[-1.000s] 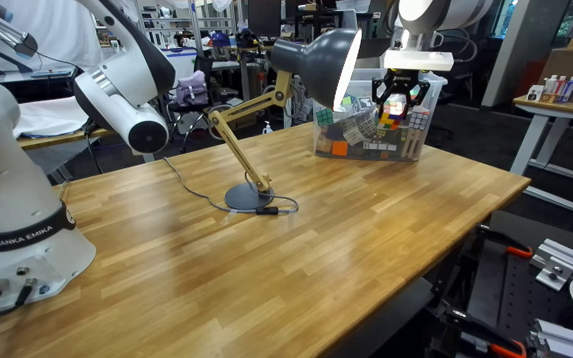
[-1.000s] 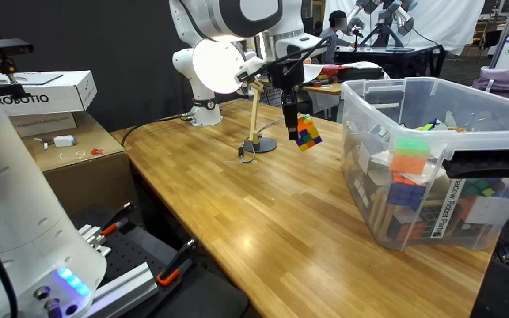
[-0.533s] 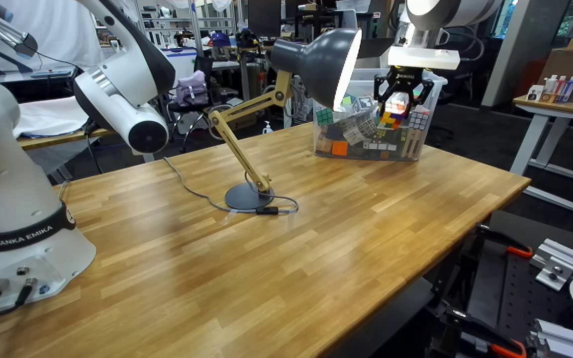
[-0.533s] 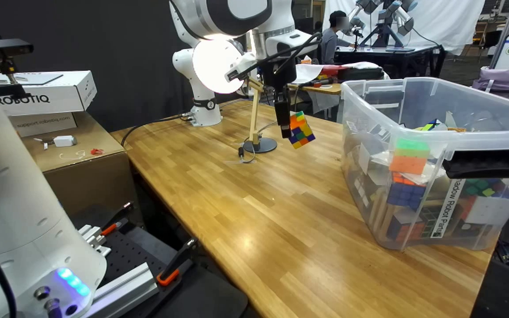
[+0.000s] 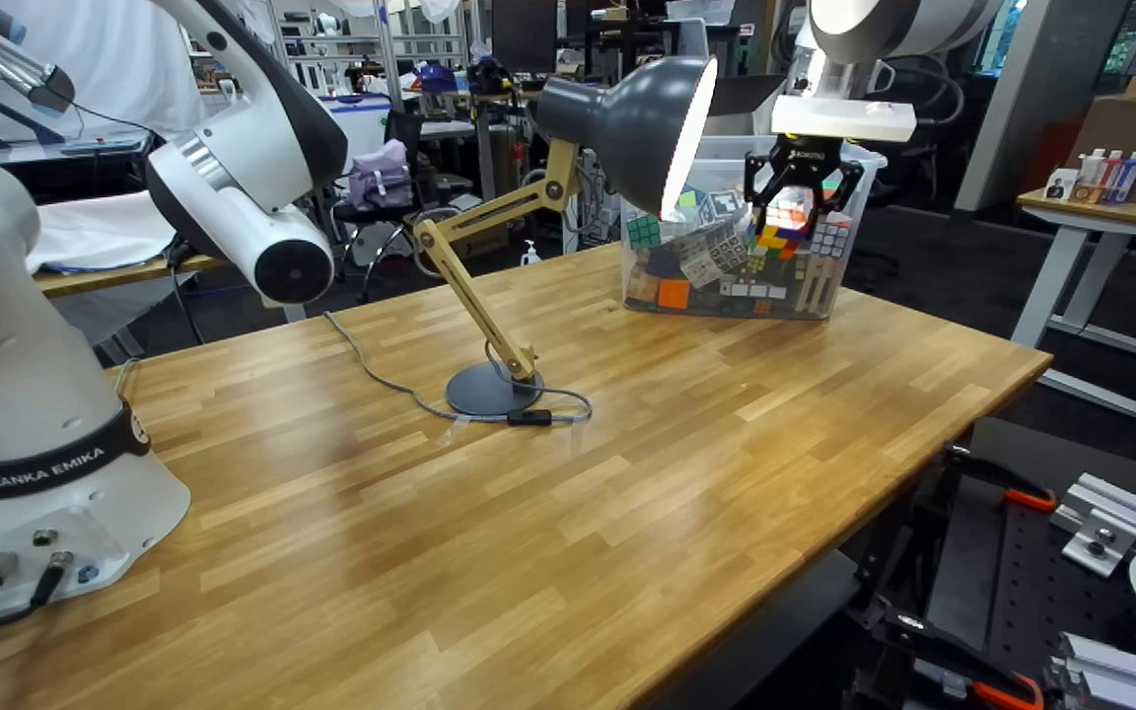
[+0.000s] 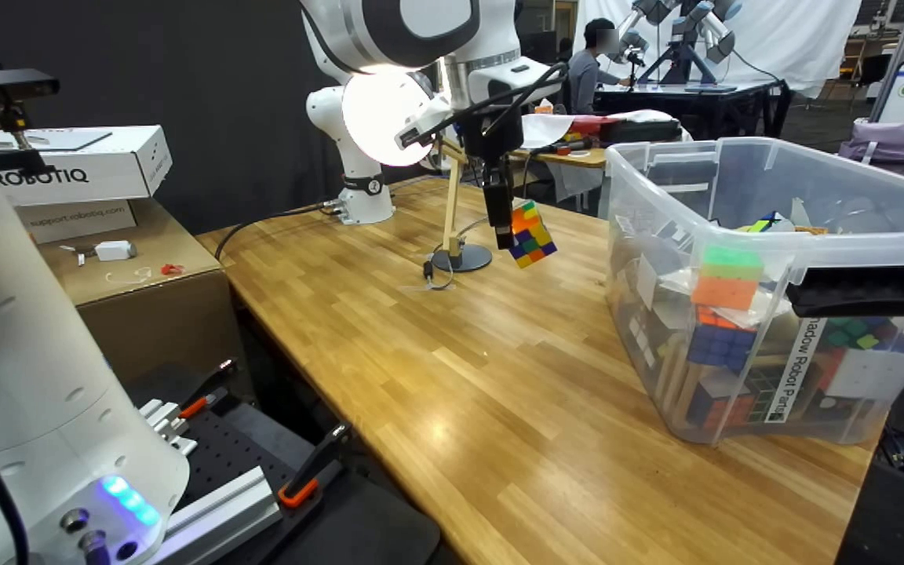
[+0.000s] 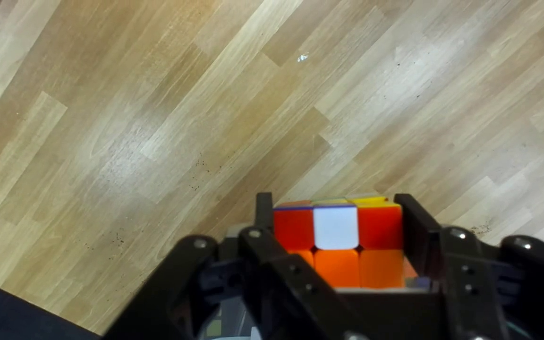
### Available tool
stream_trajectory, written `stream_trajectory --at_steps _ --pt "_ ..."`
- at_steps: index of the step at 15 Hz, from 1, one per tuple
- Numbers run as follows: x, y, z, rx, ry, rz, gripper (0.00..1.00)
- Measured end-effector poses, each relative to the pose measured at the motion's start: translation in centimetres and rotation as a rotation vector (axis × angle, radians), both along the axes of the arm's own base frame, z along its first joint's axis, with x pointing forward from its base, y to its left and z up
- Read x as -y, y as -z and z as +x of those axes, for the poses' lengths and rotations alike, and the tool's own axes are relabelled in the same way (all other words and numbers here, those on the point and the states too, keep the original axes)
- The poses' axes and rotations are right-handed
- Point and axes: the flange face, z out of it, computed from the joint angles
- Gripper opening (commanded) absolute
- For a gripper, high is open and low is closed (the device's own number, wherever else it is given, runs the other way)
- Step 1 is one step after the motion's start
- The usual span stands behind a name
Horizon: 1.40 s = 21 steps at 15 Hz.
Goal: Put the Rubik's cube in the storage box then switch the desk lamp off and on
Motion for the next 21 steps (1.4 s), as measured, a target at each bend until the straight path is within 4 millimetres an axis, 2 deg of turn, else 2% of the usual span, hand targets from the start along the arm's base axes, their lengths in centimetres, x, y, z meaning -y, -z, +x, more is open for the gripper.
stream_trajectory --at_steps 1,7,8,12,13,15,18,21 --pt "-0.1 0.0 0.0 0.0 -0.002 0.0 0.64" --pt "-0.3 0.1 0.1 -0.001 -0.006 0.0 0.64" --pt "-0.3 0.1 0.1 -0.001 -0.006 0.0 0.39" --pt "-0.3 0.3 0.2 -0.006 -0.003 0.001 0.39" --pt "0.0 -0.2 0.4 0.008 0.004 -0.005 0.39" --pt "1.0 -2.3 1.4 0.077 0.02 -0.037 0.39" --pt "3.4 -7.0 2.8 0.194 0.048 -0.088 0.39" --pt "6.7 -10.8 3.1 0.287 0.116 -0.117 0.39"
